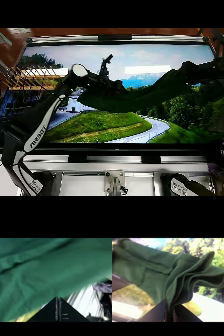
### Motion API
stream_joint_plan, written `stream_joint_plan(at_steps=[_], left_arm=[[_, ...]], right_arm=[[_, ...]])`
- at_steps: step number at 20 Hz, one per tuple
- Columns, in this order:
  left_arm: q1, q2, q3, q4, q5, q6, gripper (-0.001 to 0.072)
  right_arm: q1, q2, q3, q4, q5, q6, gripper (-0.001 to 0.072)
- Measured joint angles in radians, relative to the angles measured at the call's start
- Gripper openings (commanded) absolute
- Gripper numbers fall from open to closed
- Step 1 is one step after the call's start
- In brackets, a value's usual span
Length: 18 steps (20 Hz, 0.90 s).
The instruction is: Fold the shirts.
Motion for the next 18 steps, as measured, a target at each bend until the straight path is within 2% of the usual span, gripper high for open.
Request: stream_joint_plan(at_steps=[7, 11, 15, 18], left_arm=[[-0.185, -0.105, -0.008, -0.024, 0.175, -0.109, 0.0034], [-0.248, -0.142, -0.007, -0.107, 0.203, -0.111, 0.0033], [-0.211, -0.109, -0.007, -0.099, 0.216, -0.097, 0.0032], [-0.123, -0.015, -0.007, 0.01, 0.188, -0.101, 0.0032]], right_arm=[[0.0, 0.183, 0.0, -0.006, -0.1, 0.064, 0.0066], [0.0, 0.241, 0.0, -0.006, -0.124, 0.082, 0.0066], [0.0, 0.248, 0.0, -0.007, -0.129, 0.095, 0.0066], [0.0, 0.225, 0.0, -0.007, -0.129, 0.098, 0.0066]])
